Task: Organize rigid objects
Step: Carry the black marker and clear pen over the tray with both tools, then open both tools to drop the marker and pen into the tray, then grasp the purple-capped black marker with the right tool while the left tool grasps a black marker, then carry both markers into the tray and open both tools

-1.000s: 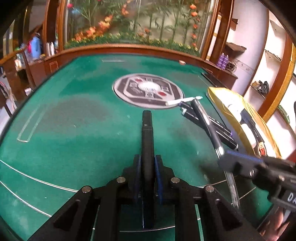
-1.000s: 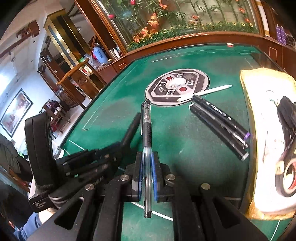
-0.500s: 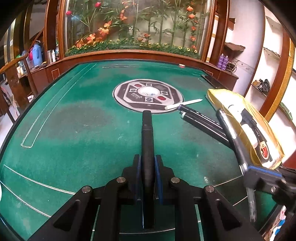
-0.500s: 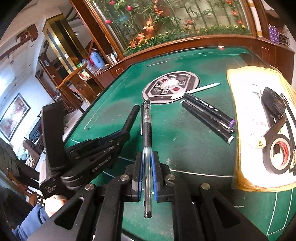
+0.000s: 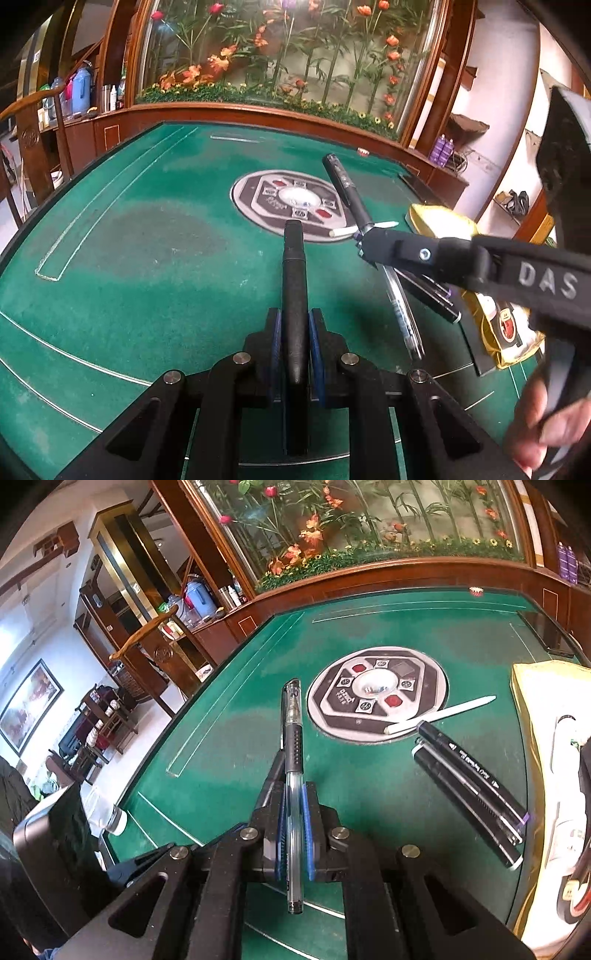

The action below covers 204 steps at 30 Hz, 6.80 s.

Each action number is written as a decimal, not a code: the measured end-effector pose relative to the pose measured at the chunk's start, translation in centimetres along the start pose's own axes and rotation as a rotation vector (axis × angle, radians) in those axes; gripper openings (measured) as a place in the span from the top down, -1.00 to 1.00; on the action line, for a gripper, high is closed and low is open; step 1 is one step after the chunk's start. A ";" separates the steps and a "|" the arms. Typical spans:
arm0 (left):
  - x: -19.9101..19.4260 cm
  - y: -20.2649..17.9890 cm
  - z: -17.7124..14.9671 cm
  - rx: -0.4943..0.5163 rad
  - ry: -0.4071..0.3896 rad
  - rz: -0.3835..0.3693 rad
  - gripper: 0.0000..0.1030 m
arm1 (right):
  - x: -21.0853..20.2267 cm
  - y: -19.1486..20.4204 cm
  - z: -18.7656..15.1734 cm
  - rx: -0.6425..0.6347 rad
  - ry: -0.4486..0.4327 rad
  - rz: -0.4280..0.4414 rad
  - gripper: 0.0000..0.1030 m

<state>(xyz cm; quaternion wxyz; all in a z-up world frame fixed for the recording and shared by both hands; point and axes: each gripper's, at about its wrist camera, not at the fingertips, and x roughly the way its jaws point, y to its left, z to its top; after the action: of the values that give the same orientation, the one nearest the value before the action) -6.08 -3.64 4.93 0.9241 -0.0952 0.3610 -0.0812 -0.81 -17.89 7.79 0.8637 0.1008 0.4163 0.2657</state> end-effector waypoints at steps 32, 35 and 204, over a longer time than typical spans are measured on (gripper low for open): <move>-0.5 -0.4 -0.5 0.008 -0.030 0.029 0.70 | -11.6 -9.2 -3.3 0.146 -0.163 -0.069 0.84; -0.6 -1.2 -0.5 -0.001 -0.013 -0.016 0.70 | -13.8 -10.8 -4.0 0.165 -0.203 -0.099 0.84; -5.9 -1.9 -0.1 -0.066 -0.063 0.037 0.71 | -6.7 -2.6 -3.1 -0.133 -0.109 0.122 0.72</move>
<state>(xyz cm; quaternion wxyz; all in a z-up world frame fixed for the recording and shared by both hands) -10.62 -4.20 9.15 0.9327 -0.1215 0.3358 -0.0493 -5.67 -23.83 9.31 0.8720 0.0827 0.3435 0.3388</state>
